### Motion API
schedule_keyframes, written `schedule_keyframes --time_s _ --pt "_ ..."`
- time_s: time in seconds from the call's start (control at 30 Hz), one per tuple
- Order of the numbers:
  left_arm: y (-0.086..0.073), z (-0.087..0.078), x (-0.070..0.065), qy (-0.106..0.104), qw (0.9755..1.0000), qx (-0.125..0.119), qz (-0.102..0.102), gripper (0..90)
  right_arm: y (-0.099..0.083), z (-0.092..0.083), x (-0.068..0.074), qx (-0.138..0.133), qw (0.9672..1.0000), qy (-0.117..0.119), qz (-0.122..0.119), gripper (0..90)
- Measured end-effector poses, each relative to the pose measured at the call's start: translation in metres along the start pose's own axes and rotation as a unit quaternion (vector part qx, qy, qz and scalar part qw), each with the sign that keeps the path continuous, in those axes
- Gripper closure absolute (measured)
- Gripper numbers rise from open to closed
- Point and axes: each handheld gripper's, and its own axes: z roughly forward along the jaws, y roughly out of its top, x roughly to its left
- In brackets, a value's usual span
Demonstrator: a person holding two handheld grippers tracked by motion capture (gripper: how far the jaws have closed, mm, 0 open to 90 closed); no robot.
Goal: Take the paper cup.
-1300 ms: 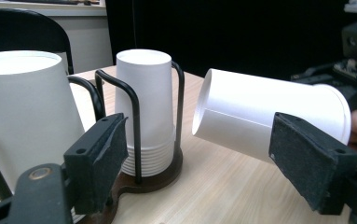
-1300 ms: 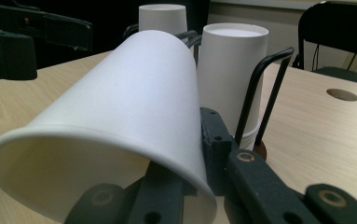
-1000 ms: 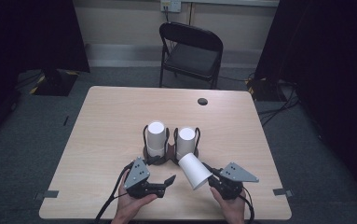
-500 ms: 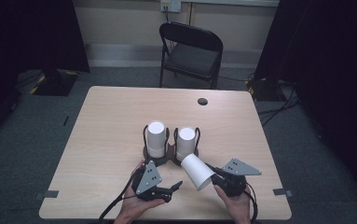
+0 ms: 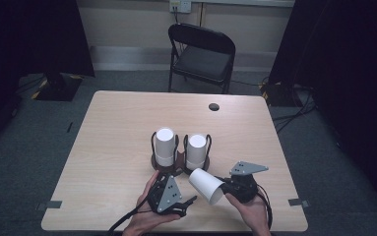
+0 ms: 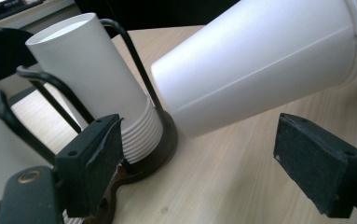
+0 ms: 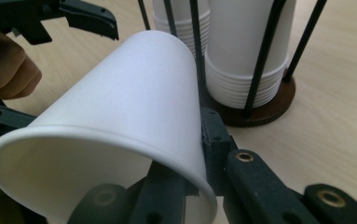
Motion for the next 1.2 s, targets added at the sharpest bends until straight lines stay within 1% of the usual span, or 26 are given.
schedule_keyframes --time_s 0.03,0.07,0.1,0.13,0.17,0.2,0.23,0.3,0.37,0.4,0.43,0.47,0.5,0.53,0.6,0.67,0.73,0.8,0.87,0.93,0.97,1.03,1.1,1.2 --pt "0.0 0.001 -0.002 -0.001 1.0 0.003 0.007 15.7 0.0 0.0 0.0 0.0 1.0 0.0 0.0 87.9" --pt "0.001 0.002 -0.003 0.002 0.9999 0.007 0.016 15.7 0.001 0.002 0.0 0.01 0.9999 0.004 0.005 87.9" --pt "0.001 0.003 -0.005 0.0 0.9998 0.006 0.021 15.7 0.001 0.002 0.0 0.01 0.9999 0.004 0.005 87.9" --pt "0.002 0.004 -0.006 -0.002 0.9996 0.008 0.028 15.7 0.002 0.002 -0.001 0.017 0.9998 0.007 0.006 87.9" --pt "0.002 0.005 -0.008 -0.002 0.9995 0.008 0.03 15.7 0.003 0.003 -0.001 0.023 0.9997 0.008 0.007 87.9" --pt "0.002 0.005 -0.009 0.001 0.9992 0.009 0.038 15.7 0.003 0.004 -0.001 0.029 0.9995 0.009 0.008 87.9" --pt "0.002 0.006 -0.011 -0.001 0.9992 0.014 0.038 15.7 0.005 0.006 -0.001 0.042 0.999 0.013 0.008 87.9" --pt "0.002 0.007 -0.013 0.001 0.9989 0.01 0.045 15.8 0.006 0.007 0.0 0.046 0.9988 0.016 0.005 87.9" --pt "0.002 0.01 -0.015 0.0 0.999 0.01 0.043 15.7 0.007 0.008 0.002 0.052 0.9986 0.01 -0.003 88.0" --pt "0.001 0.013 -0.018 0.006 0.9982 0.016 0.057 15.5 0.009 0.008 0.003 0.056 0.9984 0.012 -0.001 88.0" --pt "0.001 0.013 -0.018 0.006 0.9982 0.016 0.057 15.7 0.009 0.009 0.002 0.058 0.9982 0.015 0.001 87.9" --pt "0.001 0.015 -0.021 0.012 0.9979 0.017 0.061 15.7 0.009 0.009 0.002 0.058 0.9982 0.015 0.001 87.9" --pt "0.001 0.017 -0.024 0.016 0.9965 0.027 0.078 15.5 0.011 0.01 0.002 0.072 0.9973 0.017 0.001 88.0" --pt "0.001 0.017 -0.024 0.016 0.9965 0.027 0.078 15.4 0.011 0.011 0.002 0.079 0.9968 0.017 0.002 88.0" --pt "0.001 0.019 -0.026 0.021 0.9953 0.029 0.09 15.1 0.012 0.012 0.001 0.083 0.9963 0.021 0.003 87.9" --pt "0.002 0.019 -0.027 0.026 0.9947 0.032 0.094 14.8 0.014 0.013 0.001 0.095 0.9953 0.02 0.007 88.0" --pt "0.002 0.02 -0.028 0.026 0.9948 0.029 0.094 14.0 0.017 0.015 0.001 0.103 0.9943 0.024 0.014 88.0" --pt "0.002 0.021 -0.029 0.027 0.9943 0.033 0.098 13.3 0.02 0.017 0.001 0.114 0.993 0.026 0.016 87.9" --pt "0.003 0.023 -0.032 0.032 0.9936 0.034 0.103 12.9 0.023 0.02 0.002 0.126 0.9915 0.027 0.015 87.9" --pt "0.004 0.025 -0.034 0.035 0.992 0.039 0.115 12.9 0.026 0.023 0.004 0.139 0.9897 0.029 0.014 87.8" --pt "0.005 0.027 -0.037 0.041 0.9909 0.041 0.121 13.5 0.029 0.026 0.005 0.15 0.9879 0.034 0.016 87.8" --pt "0.006 0.027 -0.038 0.04 0.9905 0.043 0.124 14.8 0.03 0.027 0.006 0.154 0.9873 0.035 0.015 87.7" --pt "0.006 0.027 -0.039 0.047 0.9893 0.043 0.131 15.4 0.033 0.03 0.007 0.164 0.9858 0.035 0.012 87.8" --pt "0.007 0.027 -0.039 0.047 0.9896 0.037 0.131 15.8 0.036 0.03 0.007 0.169 0.9848 0.039 0.012 87.7"
